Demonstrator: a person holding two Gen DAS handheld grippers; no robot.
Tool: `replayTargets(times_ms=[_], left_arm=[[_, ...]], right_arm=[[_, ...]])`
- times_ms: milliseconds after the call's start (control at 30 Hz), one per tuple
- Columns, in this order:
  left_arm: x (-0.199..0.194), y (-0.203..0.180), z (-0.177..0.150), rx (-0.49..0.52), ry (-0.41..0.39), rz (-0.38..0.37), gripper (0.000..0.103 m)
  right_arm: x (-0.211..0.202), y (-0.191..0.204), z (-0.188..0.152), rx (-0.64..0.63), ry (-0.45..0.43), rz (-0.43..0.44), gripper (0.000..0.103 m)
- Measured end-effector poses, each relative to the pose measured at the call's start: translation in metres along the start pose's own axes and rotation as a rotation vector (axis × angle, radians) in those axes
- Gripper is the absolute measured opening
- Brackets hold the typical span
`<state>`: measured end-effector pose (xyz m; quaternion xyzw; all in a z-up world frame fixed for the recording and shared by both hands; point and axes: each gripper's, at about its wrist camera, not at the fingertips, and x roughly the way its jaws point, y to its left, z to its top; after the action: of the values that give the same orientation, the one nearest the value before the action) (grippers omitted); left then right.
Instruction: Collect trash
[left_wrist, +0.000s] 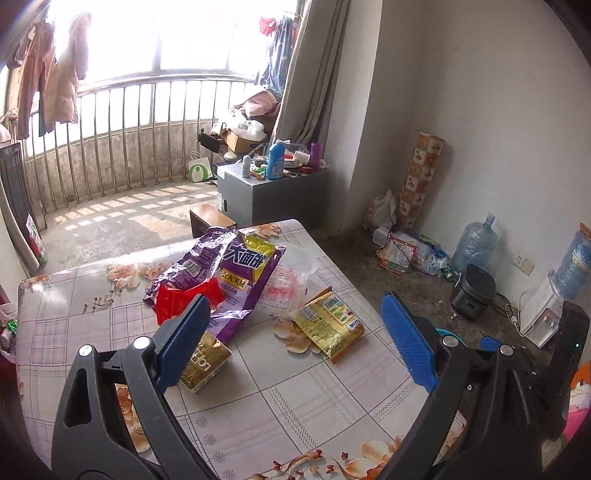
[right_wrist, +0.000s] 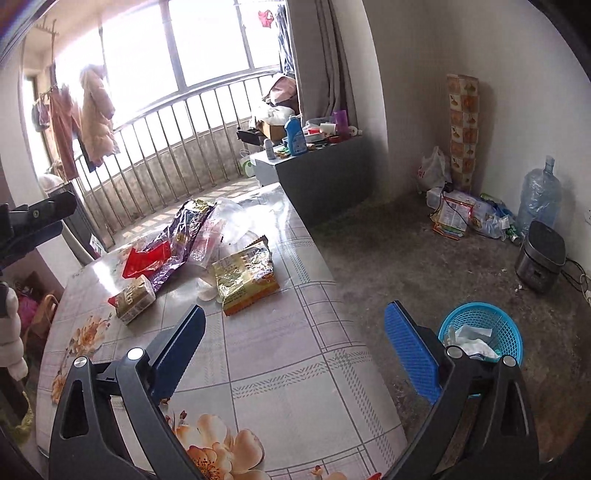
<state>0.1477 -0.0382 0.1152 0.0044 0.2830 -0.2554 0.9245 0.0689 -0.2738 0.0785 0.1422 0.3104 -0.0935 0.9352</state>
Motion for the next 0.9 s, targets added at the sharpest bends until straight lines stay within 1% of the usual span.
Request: replayTargets(times_ms=[100, 200, 433, 600, 733, 833, 867, 900], left_arm=[[-0.003, 0.006, -0.002, 0.004, -0.007, 0.007, 0.09], [-0.005, 0.016, -0.004, -0.002, -0.01, 0.022, 0.09], [-0.014, 0.053, -0.011, -0.085, -0.018, 0.07, 0.09], [-0.018, 0.082, -0.015, -0.141, -0.017, 0.095, 0.09], [-0.016, 0.103, -0.014, -0.161, -0.026, 0.098, 0.089], [-0.008, 0.12, -0.01, -0.174, -0.028, 0.083, 0.089], [-0.003, 0.126, -0.009, -0.182, -0.021, 0.074, 0.089], [0.002, 0.132, -0.009, -0.191, -0.012, 0.064, 0.085]], right_arm=[[0.0, 0.003, 0.001, 0.011, 0.011, 0.032, 0.095], [0.001, -0.003, 0.002, 0.04, 0.023, 0.061, 0.095], [0.008, -0.018, 0.008, 0.127, 0.049, 0.128, 0.095], [0.017, -0.007, 0.018, 0.119, 0.068, 0.192, 0.093], [0.027, 0.004, 0.029, 0.121, 0.09, 0.251, 0.09], [0.041, 0.013, 0.039, 0.115, 0.114, 0.277, 0.089], [0.047, 0.016, 0.043, 0.115, 0.123, 0.291, 0.088], [0.053, 0.018, 0.046, 0.119, 0.131, 0.307, 0.087]])
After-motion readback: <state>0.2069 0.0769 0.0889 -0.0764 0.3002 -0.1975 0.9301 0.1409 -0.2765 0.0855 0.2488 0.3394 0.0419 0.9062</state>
